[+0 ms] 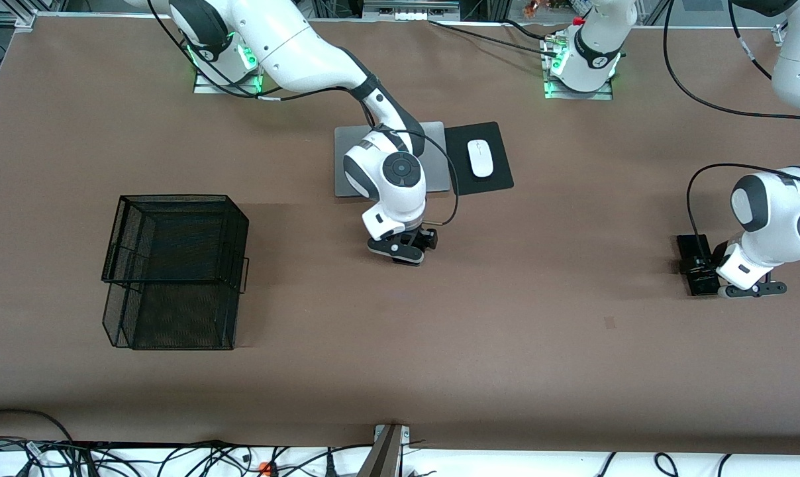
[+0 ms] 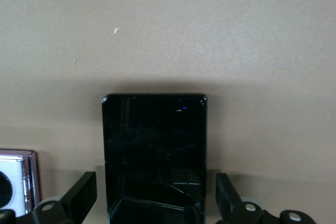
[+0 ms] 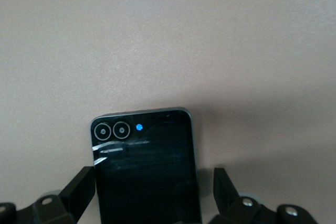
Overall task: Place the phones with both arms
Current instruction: 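Grasp the flip phone with the right gripper while the left grasps the tall phone, then carry the flip phone to the basket while the left gripper carries the tall phone, then drop the flip phone in the basket while the left gripper sets down the tall phone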
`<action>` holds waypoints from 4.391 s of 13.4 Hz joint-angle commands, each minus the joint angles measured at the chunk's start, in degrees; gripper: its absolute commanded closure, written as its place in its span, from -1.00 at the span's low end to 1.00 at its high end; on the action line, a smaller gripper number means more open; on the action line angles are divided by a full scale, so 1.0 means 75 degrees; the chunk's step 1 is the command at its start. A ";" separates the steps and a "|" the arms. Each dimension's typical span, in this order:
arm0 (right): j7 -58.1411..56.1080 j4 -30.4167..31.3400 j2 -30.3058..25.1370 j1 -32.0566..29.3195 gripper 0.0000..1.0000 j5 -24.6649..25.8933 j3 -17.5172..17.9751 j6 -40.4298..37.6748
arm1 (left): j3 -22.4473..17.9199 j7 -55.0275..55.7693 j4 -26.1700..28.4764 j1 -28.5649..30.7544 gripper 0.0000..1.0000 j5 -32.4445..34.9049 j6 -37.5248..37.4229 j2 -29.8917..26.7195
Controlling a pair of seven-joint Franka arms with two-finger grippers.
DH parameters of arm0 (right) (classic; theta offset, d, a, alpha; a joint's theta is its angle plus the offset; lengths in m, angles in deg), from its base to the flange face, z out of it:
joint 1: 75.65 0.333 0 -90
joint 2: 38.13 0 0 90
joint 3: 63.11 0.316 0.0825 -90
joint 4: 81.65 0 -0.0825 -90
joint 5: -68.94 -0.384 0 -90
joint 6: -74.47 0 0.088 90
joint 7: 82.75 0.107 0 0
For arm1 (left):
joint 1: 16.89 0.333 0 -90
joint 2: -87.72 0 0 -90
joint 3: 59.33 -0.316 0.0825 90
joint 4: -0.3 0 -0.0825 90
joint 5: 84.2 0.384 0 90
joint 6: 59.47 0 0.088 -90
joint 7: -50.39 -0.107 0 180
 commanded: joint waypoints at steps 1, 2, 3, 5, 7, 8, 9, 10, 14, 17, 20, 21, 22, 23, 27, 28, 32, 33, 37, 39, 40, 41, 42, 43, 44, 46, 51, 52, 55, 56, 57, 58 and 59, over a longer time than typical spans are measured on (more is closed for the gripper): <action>0.0108 -0.0082 0.0170 0.0062 -1.00 0.0185 -0.0014 0.0249 | 0.0118 0.0092 0.0013 0.0085 -1.00 -0.0134 0.0052 0.0025; 0.0108 -0.0082 0.0182 0.0062 -1.00 0.0185 -0.0014 0.0249 | 0.0118 0.0081 0.0001 0.0097 -0.83 -0.0134 0.0041 0.0037; 0.0097 -0.0082 0.0182 0.0051 -0.99 0.0185 -0.0014 0.0261 | 0.0118 0.0023 0.0001 0.0097 -0.53 -0.0134 0.0052 0.0037; 0.0015 -0.0094 0.0171 0.0027 -0.08 0.0185 -0.0014 0.0261 | 0.0118 0.0011 0.0013 0.0073 0.09 -0.0134 0.0017 0.0037; -0.0079 -0.0129 0.0101 -0.0019 0.76 0.0185 -0.0014 0.0226 | 0.0118 -0.0048 0.0001 0.0050 0.47 -0.0076 0.0006 0.0002; -0.0102 -0.0152 0.0042 -0.0054 0.95 0.0185 -0.0025 0.0168 | 0.0118 -0.0210 -0.0010 0.0050 0.67 -0.0076 -0.0052 -0.0033; -0.0126 -0.0152 -0.0086 -0.0055 0.97 0.0185 -0.0025 0.0063 | 0.0129 -0.0270 -0.0057 0.0027 0.68 -0.0076 -0.0227 -0.0056; -0.0161 -0.0176 -0.0226 -0.0055 0.98 0.0174 -0.0095 -0.0217 | 0.0188 -0.0271 -0.0185 0.0003 0.69 -0.0087 -0.0519 -0.0138; -0.0325 -0.0619 -0.1035 -0.0066 1.00 0.0115 -0.0166 -0.1832 | 0.0959 -0.0236 -0.1284 0.0015 0.72 -0.0158 -0.3128 -0.0420; -0.0488 -0.1427 -0.1457 -0.0078 1.00 0.0057 -0.0084 -0.3436 | 0.1592 -0.0154 -0.2164 0.0015 0.72 -0.0169 -0.4479 -0.0455; -0.1434 -0.1488 -0.2264 -0.0498 1.00 -0.0340 -0.0084 -0.4611 | 0.2446 0.0185 -0.2903 -0.0009 0.73 -0.0158 -0.5523 -0.0502; -0.1937 -0.1465 -0.2545 -0.0662 1.00 -0.0516 -0.0130 -0.4939 | 0.2821 0.0326 -0.3067 -0.0009 0.73 -0.0158 -0.5723 -0.0502; -0.2476 -0.1337 -0.2850 -0.0780 1.00 -0.0564 -0.0177 -0.5336 | 0.3266 0.0350 -0.3127 0.0003 0.75 -0.0169 -0.5818 -0.0502; -0.2934 -0.1104 -0.3096 -0.0944 1.00 -0.0576 -0.0305 -0.5642 | 0.3653 0.0443 -0.3128 -0.0020 0.76 -0.0169 -0.5830 -0.0502; -0.5007 0.1586 -0.5003 -0.1168 1.00 -0.0623 -0.1416 -0.5214 | 0.4114 0.1777 -0.3139 -0.1246 0.75 -0.0239 -0.5737 -0.0385; -0.5581 0.2371 -0.5496 -0.1168 1.00 -0.0623 -0.1768 -0.4922 | 0.4091 0.2279 -0.3151 -0.1703 0.75 -0.0240 -0.5679 -0.0304; -0.7783 0.4167 -0.6612 -0.1168 1.00 -0.0670 -0.3430 -0.4102 | 0.4055 0.4728 -0.3151 -0.3181 0.74 -0.0193 -0.4369 0.0211; -0.8498 0.4543 -0.6789 -0.1168 1.00 -0.0682 -0.3888 -0.3727 | 0.4021 0.5046 -0.3151 -0.3521 0.74 -0.0135 -0.3948 0.0375; -0.9651 0.5563 -0.6686 -0.1203 1.00 -0.0867 -0.4735 -0.2194 | 0.3156 0.5658 -0.3128 -0.4879 0.76 -0.0122 -0.2003 0.1043; -1.0260 0.5765 -0.6138 -0.1459 1.00 -0.1615 -0.4959 -0.1546 | 0.2349 0.6405 -0.3092 -0.5898 0.76 -0.0099 -0.1438 0.1185; -1.0495 0.5731 -0.5798 -0.1623 1.00 -0.1990 -0.4959 -0.1439 | 0.1880 0.6815 -0.3092 -0.6449 0.76 -0.0111 -0.1366 0.1255; -1.0659 0.5730 -0.5504 -0.1671 1.00 -0.2319 -0.4959 -0.1171 | 0.1493 0.7063 -0.3104 -0.6895 0.76 -0.0111 -0.1273 0.1302; -1.0812 0.5730 -0.5269 -0.1834 1.00 -0.2427 -0.4959 -0.0971 | 0.1187 0.7181 -0.3104 -0.7271 0.75 -0.0111 -0.1063 0.1430; -1.0837 0.5719 -0.5139 -0.1906 1.00 -0.2555 -0.4959 -0.0911 | 0.1057 0.7264 -0.3092 -0.7425 0.75 -0.0111 -0.0898 0.1501; -1.0837 0.5719 -0.5045 -0.1930 1.00 -0.2684 -0.4959 -0.0899 | 0.1032 0.7288 -0.3092 -0.7438 0.74 -0.0111 -0.0850 0.1595; -1.0802 0.5695 -0.4869 -0.1941 0.49 -0.2954 -0.4959 -0.0899 | 0.1043 0.7300 -0.3104 -0.7439 0.44 -0.0122 -0.0838 0.1701; -1.0766 0.5298 -0.4763 -0.1918 -1.00 -0.3119 -0.4959 -0.1097 | 0.1032 0.7265 -0.3104 -0.7311 -1.00 -0.0087 -0.0978 0.1480; -1.0755 0.5181 -0.4809 -0.1906 -1.00 -0.3119 -0.4959 -0.1307 | 0.1043 0.7253 -0.3069 -0.7170 -1.00 -0.0087 -0.1222 0.1200; -1.0743 0.4351 -0.4868 -0.1895 -1.00 -0.3003 -0.5075 -0.2570 | 0.1055 0.7171 -0.3116 -0.6714 -1.00 -0.0122 -0.2802 0.0193; -1.0685 0.3965 -0.4868 -0.1895 -1.00 -0.2944 -0.5134 -0.3166 | 0.1067 0.7113 -0.3116 -0.6491 -1.00 -0.0146 -0.3236 -0.0066; -1.0464 0.3450 -0.4868 -0.1883 -1.00 -0.2700 -0.5170 -0.3787 | 0.1067 0.6950 -0.3116 -0.6269 -1.00 -0.0146 -0.3728 -0.0358; -1.0079 0.2854 -0.4880 -0.1871 -1.00 -0.2442 -0.5158 -0.4490 | 0.1067 0.6623 -0.3116 -0.6011 -1.00 -0.0146 -0.4255 -0.0558; -0.9704 0.2291 -0.4869 -0.1848 -1.00 -0.2242 -0.5147 -0.5135 | 0.1055 0.6214 -0.3116 -0.5742 -1.00 -0.0158 -0.4770 -0.0723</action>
